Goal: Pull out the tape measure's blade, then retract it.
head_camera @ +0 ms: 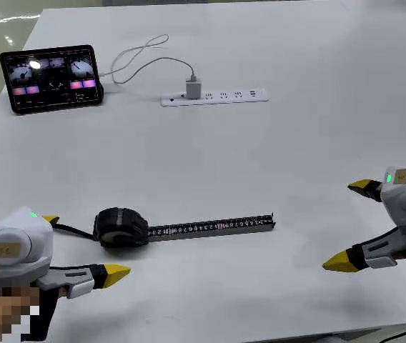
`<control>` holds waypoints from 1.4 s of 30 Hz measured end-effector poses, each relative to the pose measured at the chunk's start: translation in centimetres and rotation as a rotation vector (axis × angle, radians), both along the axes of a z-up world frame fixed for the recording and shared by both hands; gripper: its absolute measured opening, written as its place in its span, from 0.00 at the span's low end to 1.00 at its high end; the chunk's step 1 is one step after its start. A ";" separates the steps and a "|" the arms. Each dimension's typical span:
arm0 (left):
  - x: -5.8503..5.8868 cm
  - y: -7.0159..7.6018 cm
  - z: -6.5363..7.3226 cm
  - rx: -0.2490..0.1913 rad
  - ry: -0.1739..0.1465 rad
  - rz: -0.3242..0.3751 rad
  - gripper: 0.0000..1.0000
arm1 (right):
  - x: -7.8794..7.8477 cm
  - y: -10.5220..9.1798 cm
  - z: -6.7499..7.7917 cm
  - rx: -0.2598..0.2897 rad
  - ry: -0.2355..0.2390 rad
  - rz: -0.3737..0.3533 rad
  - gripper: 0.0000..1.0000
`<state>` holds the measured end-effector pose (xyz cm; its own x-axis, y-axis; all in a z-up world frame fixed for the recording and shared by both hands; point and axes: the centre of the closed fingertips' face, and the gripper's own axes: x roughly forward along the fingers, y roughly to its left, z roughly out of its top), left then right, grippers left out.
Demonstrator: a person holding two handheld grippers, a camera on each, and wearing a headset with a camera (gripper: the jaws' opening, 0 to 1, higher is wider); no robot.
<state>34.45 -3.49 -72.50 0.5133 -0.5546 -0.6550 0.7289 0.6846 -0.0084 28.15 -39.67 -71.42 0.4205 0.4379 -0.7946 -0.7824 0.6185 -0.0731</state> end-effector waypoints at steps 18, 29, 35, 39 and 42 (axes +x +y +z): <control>1.3 -2.5 -0.3 -0.013 -0.020 0.058 0.99 | 1.6 0.5 -0.2 -0.032 0.035 0.070 0.99; 2.7 -3.2 -0.3 -0.037 -0.042 0.171 0.99 | 2.8 2.1 -0.4 -0.036 0.044 0.132 0.99; 3.3 -3.4 -0.5 -0.066 -0.047 0.246 0.99 | 3.5 3.1 -0.6 -0.042 0.051 0.164 0.99; 3.8 -2.9 -0.6 -0.081 -0.073 0.312 0.99 | 3.9 3.8 -0.8 -0.049 0.058 0.191 0.99; 4.0 -2.8 -0.5 -0.094 -0.085 0.335 0.99 | 4.2 4.3 -1.0 -0.055 0.060 0.212 0.99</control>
